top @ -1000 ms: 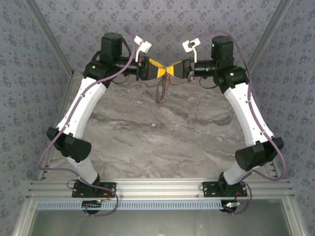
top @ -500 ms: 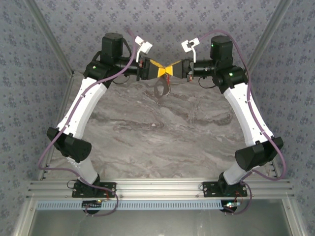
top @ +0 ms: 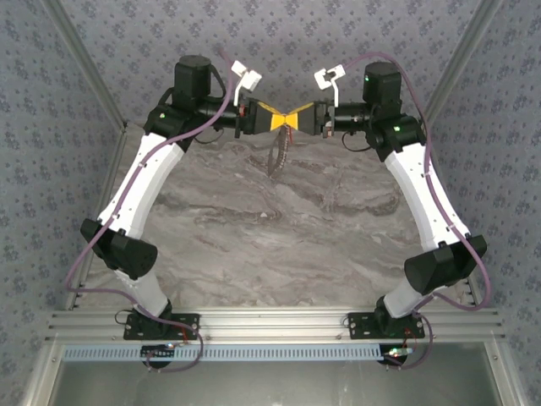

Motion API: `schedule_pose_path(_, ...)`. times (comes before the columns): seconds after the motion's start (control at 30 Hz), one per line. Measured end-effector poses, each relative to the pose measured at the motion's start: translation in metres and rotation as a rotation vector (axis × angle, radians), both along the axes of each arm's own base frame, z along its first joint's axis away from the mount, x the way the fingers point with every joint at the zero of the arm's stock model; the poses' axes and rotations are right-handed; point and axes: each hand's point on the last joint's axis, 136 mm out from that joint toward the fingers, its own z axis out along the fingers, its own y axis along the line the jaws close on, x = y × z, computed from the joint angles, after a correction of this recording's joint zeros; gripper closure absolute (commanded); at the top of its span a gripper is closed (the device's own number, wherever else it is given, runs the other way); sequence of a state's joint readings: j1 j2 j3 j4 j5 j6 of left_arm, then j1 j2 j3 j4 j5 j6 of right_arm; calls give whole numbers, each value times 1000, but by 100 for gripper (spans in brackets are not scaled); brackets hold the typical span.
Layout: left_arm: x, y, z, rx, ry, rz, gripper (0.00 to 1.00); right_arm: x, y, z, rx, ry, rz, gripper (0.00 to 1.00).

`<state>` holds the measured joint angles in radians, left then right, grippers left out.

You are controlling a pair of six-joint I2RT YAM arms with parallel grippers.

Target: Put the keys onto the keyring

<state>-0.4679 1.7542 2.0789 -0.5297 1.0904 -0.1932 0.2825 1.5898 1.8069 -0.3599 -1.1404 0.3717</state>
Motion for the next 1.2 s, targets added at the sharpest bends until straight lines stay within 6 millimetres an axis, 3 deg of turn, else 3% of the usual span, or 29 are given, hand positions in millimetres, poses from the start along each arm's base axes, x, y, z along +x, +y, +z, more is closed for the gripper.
schedule_pose_path(0.27, 12, -2, 8, -17, -51, 59, 100, 35, -39, -10, 138, 118, -107, 63)
schedule_pose_path(0.63, 15, -6, 16, -39, -84, 81, 100, 25, -30, 17, 240, 91, -80, 52)
schedule_pose_path(0.83, 13, -8, 18, -46, -92, 77, 100, 20, -20, 20, 252, 87, -64, 49)
schedule_pose_path(1.1, 15, -8, 18, -44, -94, 91, 100, 16, -12, 13, 248, 108, -50, 60)
schedule_pose_path(1.2, 17, -8, 18, -43, -95, 97, 100, 15, -12, 10, 246, 115, -49, 76)
